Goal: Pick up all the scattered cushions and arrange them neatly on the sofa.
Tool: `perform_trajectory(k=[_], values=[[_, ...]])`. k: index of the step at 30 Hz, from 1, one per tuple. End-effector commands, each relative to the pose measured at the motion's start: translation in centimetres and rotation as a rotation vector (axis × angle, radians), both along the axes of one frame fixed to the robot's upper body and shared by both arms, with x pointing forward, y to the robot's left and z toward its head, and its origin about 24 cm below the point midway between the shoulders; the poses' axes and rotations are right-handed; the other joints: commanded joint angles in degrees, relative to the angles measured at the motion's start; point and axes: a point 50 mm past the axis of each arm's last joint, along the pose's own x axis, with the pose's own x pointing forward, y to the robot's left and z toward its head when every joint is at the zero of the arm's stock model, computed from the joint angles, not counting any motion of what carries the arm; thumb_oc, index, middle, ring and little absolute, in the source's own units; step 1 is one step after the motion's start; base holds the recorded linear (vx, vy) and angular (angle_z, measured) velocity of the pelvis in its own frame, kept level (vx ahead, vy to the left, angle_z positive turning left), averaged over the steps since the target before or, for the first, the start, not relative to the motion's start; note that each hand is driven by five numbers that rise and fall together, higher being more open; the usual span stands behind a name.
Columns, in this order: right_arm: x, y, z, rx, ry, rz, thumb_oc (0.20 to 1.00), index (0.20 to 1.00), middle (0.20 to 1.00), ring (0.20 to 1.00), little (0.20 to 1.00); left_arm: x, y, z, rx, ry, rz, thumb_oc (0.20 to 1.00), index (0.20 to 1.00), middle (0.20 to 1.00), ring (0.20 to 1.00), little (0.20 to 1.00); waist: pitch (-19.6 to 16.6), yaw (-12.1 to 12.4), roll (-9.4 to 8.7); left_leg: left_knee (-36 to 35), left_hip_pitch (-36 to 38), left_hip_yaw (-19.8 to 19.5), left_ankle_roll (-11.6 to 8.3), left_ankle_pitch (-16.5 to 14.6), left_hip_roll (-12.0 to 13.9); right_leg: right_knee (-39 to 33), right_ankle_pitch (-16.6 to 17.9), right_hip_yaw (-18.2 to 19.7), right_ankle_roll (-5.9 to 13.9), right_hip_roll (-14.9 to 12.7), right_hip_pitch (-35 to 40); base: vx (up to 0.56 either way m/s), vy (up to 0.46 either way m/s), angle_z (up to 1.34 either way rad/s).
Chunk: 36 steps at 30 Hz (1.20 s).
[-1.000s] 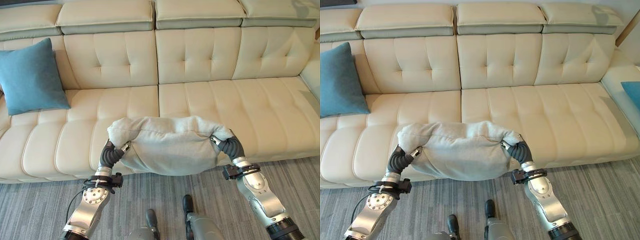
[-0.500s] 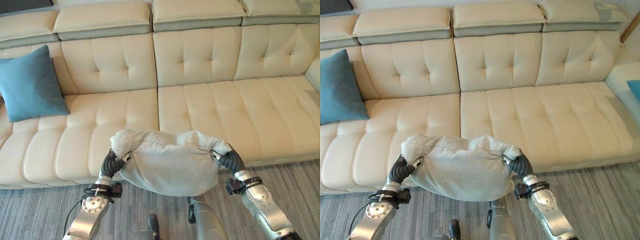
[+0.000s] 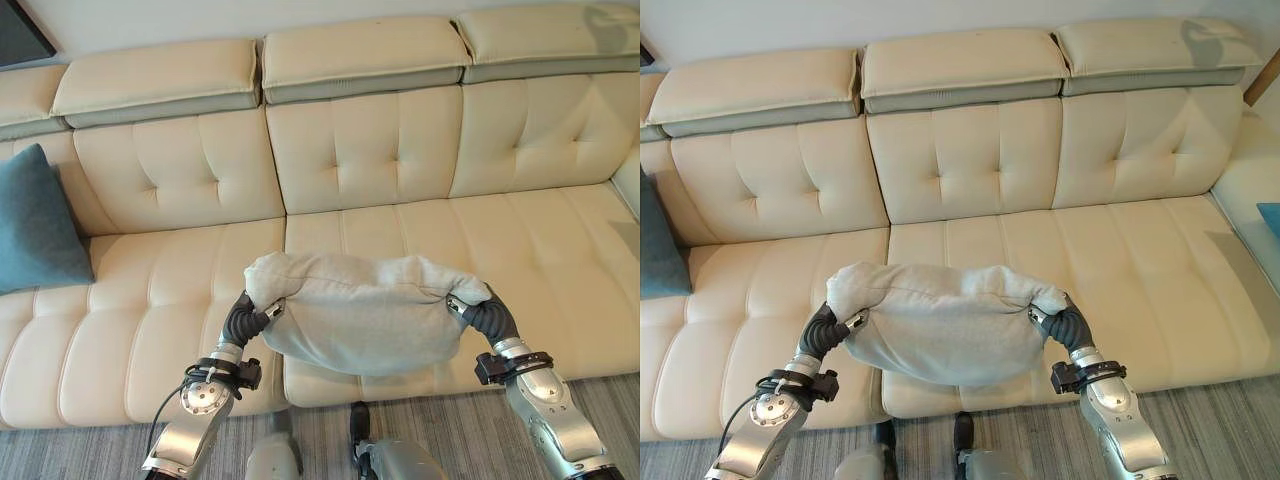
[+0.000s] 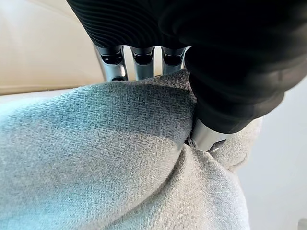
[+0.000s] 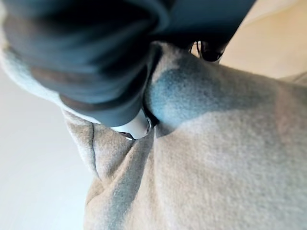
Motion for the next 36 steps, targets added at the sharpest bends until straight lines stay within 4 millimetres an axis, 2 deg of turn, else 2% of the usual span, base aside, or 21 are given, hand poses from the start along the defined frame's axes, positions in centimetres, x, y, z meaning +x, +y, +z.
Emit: perform_trajectory(k=[1,4,11,13,15,16,17,18,19,21,23,26,27,28,29,30,32,33,34,35,36], values=[[1.2,2.4,5.4,0.017,-0.292,0.111,0.200,0.200,0.200,0.200,0.200,1.0,0.9,4.0,0.021,-0.213,0.011,0.200,0.200,0.200,0.200,0.200,-1.9,1.3,0.30,-1.2,2.2,0.4,1.18,-1.2,-0.9,1.3,-5.2,3.0,9.00,-4.8,0.8,0.16,0.091,-0.02],[2.8,4.0,7.0,0.008,-0.356,0.142,0.200,0.200,0.200,0.200,0.200,2.2,1.1,4.6,0.039,-0.235,0.040,0.200,0.200,0.200,0.200,0.200,-3.9,2.3,0.27,-5.3,6.2,1.2,1.83,-1.0,-2.2,-0.9,-4.5,3.5,9.67,-5.7,2.8,0.22,0.154,-0.05],[5.7,7.0,10.0,0.065,-0.461,0.172,0.200,0.200,0.200,0.200,0.200,5.2,1.2,6.8,0.086,-0.324,0.099,0.200,0.200,0.200,0.200,0.200,-4.1,4.5,-0.24,-9.1,8.2,1.2,3.03,-0.9,-4.0,-2.7,-3.0,4.1,11.08,-6.8,3.2,0.04,0.093,0.00],[6.8,8.1,11.3,0.068,-0.495,0.184,0.200,0.200,0.200,0.200,0.200,6.6,0.9,8.1,0.116,-0.369,0.101,0.200,0.200,0.200,0.200,0.200,-3.7,5.2,-0.29,-10.2,7.5,1.0,3.28,-0.4,-4.3,-2.9,-2.4,4.4,11.54,-7.1,2.0,-0.11,0.049,0.05],[8.9,9.4,13.4,0.055,-0.535,0.167,0.200,0.200,0.200,0.200,0.200,9.5,-0.1,10.9,0.135,-0.453,0.110,0.200,0.200,0.200,0.200,0.200,-1.9,6.0,-0.19,-10.4,5.0,0.9,3.39,0.5,-4.7,-2.5,-1.5,4.5,12.16,-7.7,-1.1,-0.18,0.041,0.05],[9.0,9.4,13.5,0.055,-0.538,0.166,0.200,0.200,0.200,0.200,0.200,9.6,-0.1,11.0,0.135,-0.457,0.109,0.200,0.200,0.200,0.200,0.200,-1.8,6.0,-0.21,-10.3,4.9,0.9,3.40,0.5,-4.7,-2.4,-1.5,4.5,12.16,-7.7,-1.2,-0.19,0.021,0.11],[10.7,9.8,15.2,0.022,-0.558,0.137,0.200,0.200,0.200,0.200,0.200,11.6,-1.1,13.3,0.141,-0.508,0.107,0.200,0.200,0.200,0.200,0.200,-0.4,6.4,0.03,-10.1,2.5,0.4,3.37,1.1,-5.0,-2.0,-0.8,4.7,12.42,-8.0,-3.6,-0.13,0.016,0.08],[10.8,9.8,15.3,0.022,-0.562,0.136,0.200,0.200,0.200,0.200,0.200,11.6,-1.1,13.4,0.140,-0.512,0.107,0.200,0.200,0.200,0.200,0.200,-0.3,6.4,0.02,-10.0,2.3,0.4,3.38,1.1,-5.0,-1.9,-0.8,4.6,12.42,-8.0,-3.8,-0.23,0.022,0.11],[12.0,9.8,16.7,-0.004,-0.573,0.099,0.200,0.200,0.200,0.200,0.200,13.1,-1.6,15.4,0.160,-0.550,0.117,0.200,0.200,0.200,0.200,0.200,1.0,6.8,0.23,-9.6,0.0,0.0,3.31,1.7,-5.3,-1.3,-0.2,4.6,12.64,-8.2,-6.0,-0.11,0.006,0.08],[12.7,9.6,17.3,-0.012,-0.571,0.074,0.200,0.200,0.200,0.200,0.200,13.7,-1.8,16.3,0.163,-0.563,0.124,0.200,0.200,0.200,0.200,0.200,1.6,7.0,0.29,-9.3,-1.0,0.0,3.28,1.9,-5.4,-1.1,0.1,4.6,12.72,-8.4,-6.9,-0.10,0.008,0.09],[14.2,9.0,19.0,-0.027,-0.573,0.019,0.200,0.200,0.200,0.200,0.200,15.1,-2.0,18.1,0.179,-0.578,0.147,0.200,0.200,0.200,0.200,0.200,2.8,7.6,0.75,-9.5,-3.3,-0.4,3.03,3.0,-5.6,-1.0,1.0,4.5,13.21,-8.6,-9.1,-0.08,0.002,0.07],[14.9,8.2,20.3,-0.034,-0.580,-0.022,0.200,0.200,0.200,0.200,0.200,15.8,-2.1,19.4,0.187,-0.596,0.162,0.200,0.200,0.200,0.200,0.200,3.5,8.0,1.36,-10.1,-4.9,-0.5,2.76,4.0,-5.6,-1.1,1.5,4.4,13.52,-8.8,-10.9,-0.02,0.001,0.01],[15.4,7.5,21.2,-0.054,-0.582,-0.055,0.200,0.200,0.200,0.200,0.200,16.3,-1.7,20.3,0.202,-0.600,0.191,0.401,0.401,0.401,0.401,0.401,3.7,8.2,1.72,-11.0,-5.8,-0.7,2.47,4.9,-5.6,-1.4,1.8,4.3,13.67,-8.9,-12.0,0.00,0.000,0.00],[15.4,7.5,21.3,-0.054,-0.584,-0.055,0.464,0.464,0.464,0.464,0.464,16.3,-1.7,20.3,0.202,-0.602,0.191,0.526,0.526,0.526,0.526,0.526,3.7,8.2,1.73,-11.1,-5.9,-0.7,2.47,4.9,-5.6,-1.4,1.8,4.3,13.67,-8.9,-12.2,0.00,0.000,0.00],[15.5,7.2,22.1,-0.056,-0.597,-0.067,0.953,0.953,0.953,0.953,0.953,16.5,-1.7,20.8,0.193,-0.609,0.196,1.000,1.000,1.000,1.000,1.000,3.9,8.3,1.92,-11.4,-6.5,-0.9,2.33,5.3,-5.5,-1.5,1.9,4.2,13.76,-9.0,-12.8,0.00,0.000,0.00],[15.7,6.7,23.2,-0.071,-0.616,-0.088,1.000,1.000,1.000,1.000,1.000,16.6,-1.5,21.8,0.192,-0.625,0.208,1.000,1.000,1.000,1.000,1.000,4.1,8.3,2.17,-11.7,-7.3,-1.1,2.08,5.7,-5.5,-1.6,2.1,4.1,13.87,-9.0,-13.4,0.00,0.000,0.00],[15.8,5.2,25.2,-0.082,-0.648,-0.149,1.000,1.000,1.000,1.000,1.000,16.8,-0.9,23.1,0.189,-0.644,0.228,1.000,1.000,1.000,1.000,1.000,4.2,8.5,2.63,-12.1,-8.6,-1.5,1.65,6.5,-5.4,-1.9,2.3,3.8,14.05,-9.2,-14.6,-0.03,-0.028,0.06],[15.7,3.8,27.1,-0.075,-0.677,-0.208,1.000,1.000,1.000,1.000,1.000,17.0,0.4,24.5,0.181,-0.652,0.265,1.000,1.000,1.000,1.000,1.000,4.3,8.7,3.07,-12.2,-9.5,-1.9,1.17,6.9,-5.4,-2.1,2.3,3.4,14.16,-9.2,-15.1,-0.03,-0.024,0.08],[15.7,3.7,27.2,-0.074,-0.680,-0.208,1.000,1.000,1.000,1.000,1.000,17.0,0.4,24.7,0.180,-0.654,0.264,1.000,1.000,1.000,1.000,1.000,4.3,8.7,3.07,-12.2,-9.7,-1.9,1.17,7.0,-5.4,-2.2,2.4,3.4,14.15,-9.2,-15.2,-0.02,-0.031,0.09],[15.7,3.0,28.0,-0.069,-0.685,-0.235,1.000,1.000,1.000,1.000,1.000,17.1,1.3,25.3,0.176,-0.653,0.290,1.000,1.000,1.000,1.000,1.000,4.4,8.8,3.17,-12.2,-10.0,-2.1,1.05,7.1,-5.4,-2.2,2.4,3.2,14.18,-9.2,-15.4,0.01,-0.043,0.09],[15.4,1.8,29.6,-0.050,-0.712,-0.280,1.000,1.000,1.000,1.000,1.000,16.9,3.4,26.5,0.132,-0.651,0.347,1.000,1.000,1.000,1.000,1.000,4.3,8.9,3.34,-12.2,-10.4,-2.5,0.68,7.1,-5.4,-2.5,2.2,2.9,14.32,-9.1,-15.4,-0.01,-0.042,0.10]])
